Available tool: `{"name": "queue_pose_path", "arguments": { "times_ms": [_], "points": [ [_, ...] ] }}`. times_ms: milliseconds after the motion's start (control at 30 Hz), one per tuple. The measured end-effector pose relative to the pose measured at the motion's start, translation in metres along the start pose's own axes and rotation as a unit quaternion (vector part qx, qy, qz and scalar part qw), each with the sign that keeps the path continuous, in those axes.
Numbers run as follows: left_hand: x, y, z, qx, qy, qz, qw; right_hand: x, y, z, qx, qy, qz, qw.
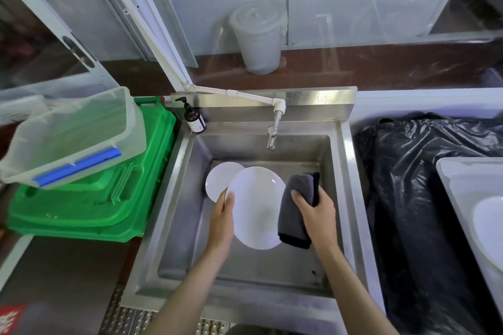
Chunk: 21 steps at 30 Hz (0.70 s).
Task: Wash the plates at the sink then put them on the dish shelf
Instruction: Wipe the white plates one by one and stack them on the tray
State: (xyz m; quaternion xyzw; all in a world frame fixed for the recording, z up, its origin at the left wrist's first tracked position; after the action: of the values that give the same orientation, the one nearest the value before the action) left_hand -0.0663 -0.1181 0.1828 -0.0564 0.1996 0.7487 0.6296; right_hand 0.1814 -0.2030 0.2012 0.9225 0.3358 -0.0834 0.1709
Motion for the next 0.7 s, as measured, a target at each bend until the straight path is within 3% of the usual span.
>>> {"name": "queue_pose_path", "arguments": {
  "times_ms": [100,233,333,467,700],
  "points": [
    [-0.022,-0.014,-0.010,-0.086,0.113,-0.048,0.989,0.006,-0.012,-0.025,-0.121,0.121,0.009,0.985],
    [-0.039,-0.030,-0.003,-0.120,0.111,-0.105,0.981,-0.013,-0.043,-0.044,-0.219,0.248,-0.003,0.944],
    [-0.036,-0.027,-0.013,-0.128,0.135,-0.064,0.981,-0.042,-0.073,-0.044,-0.185,0.240,-0.075,0.950],
    [-0.039,-0.020,-0.032,-0.110,0.200,0.009,0.973,-0.067,-0.100,-0.046,-0.196,0.270,-0.154,0.930],
    [-0.067,-0.010,0.001,-0.074,0.132,0.021,0.988,-0.031,-0.068,-0.048,-0.131,0.166,-0.012,0.977]
  ]
}}
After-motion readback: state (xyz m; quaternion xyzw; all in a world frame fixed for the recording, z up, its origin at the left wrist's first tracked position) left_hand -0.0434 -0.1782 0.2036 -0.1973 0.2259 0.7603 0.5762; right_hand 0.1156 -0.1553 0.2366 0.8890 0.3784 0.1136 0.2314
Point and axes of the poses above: each hand's wrist, its own x-axis towards the middle knuckle, its own y-axis out of the back of the hand, z = x × y, the point moved 9 cm from there along x, towards the middle knuckle, and after that the axes turned 13 degrees about z, right-handed, at the moved point
